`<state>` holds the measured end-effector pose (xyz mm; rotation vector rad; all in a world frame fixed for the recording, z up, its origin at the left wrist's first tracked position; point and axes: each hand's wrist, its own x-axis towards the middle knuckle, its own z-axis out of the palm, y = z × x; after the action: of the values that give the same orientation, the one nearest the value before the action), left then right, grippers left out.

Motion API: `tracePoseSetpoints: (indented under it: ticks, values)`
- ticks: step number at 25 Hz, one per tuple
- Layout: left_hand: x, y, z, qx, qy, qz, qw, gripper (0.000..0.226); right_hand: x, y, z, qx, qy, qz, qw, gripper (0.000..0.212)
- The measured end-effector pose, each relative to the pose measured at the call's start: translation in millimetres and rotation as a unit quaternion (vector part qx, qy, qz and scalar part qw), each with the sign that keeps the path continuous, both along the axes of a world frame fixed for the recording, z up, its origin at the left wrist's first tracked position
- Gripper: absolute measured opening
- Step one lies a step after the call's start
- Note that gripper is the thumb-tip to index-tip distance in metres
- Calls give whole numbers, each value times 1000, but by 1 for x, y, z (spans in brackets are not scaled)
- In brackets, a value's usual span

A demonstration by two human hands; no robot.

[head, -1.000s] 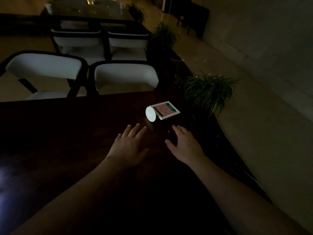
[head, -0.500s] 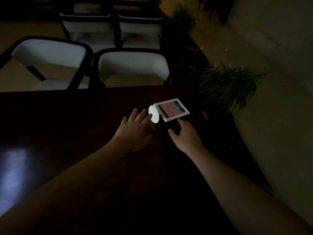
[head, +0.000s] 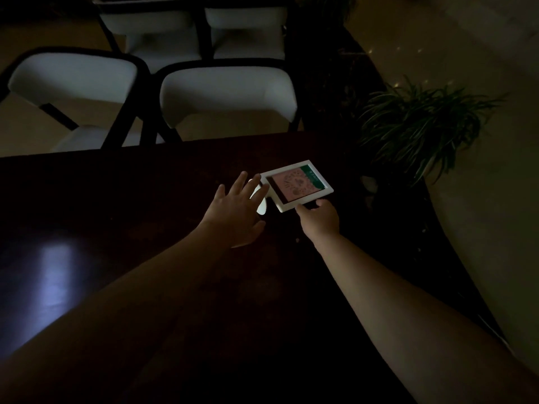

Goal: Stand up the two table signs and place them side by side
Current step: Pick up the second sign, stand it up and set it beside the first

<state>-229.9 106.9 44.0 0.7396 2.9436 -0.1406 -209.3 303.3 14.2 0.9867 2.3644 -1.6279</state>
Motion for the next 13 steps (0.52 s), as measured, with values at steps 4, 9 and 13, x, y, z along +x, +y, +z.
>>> tracePoseSetpoints:
  ticks: [4,9,13]
  values:
    - [-7,0,-10,-1,-5,-18,1000,90,-24,-7,-12,-132,-9,-106,986,49]
    - [-10,0,-15,8,-13,-20,1000,87,-42,-11,-15,-265,-19,-182,947,18]
    - [-1,-7,-15,14,-4,-13,1000,86,-44,-15,-9,-293,-20,-183,938,20]
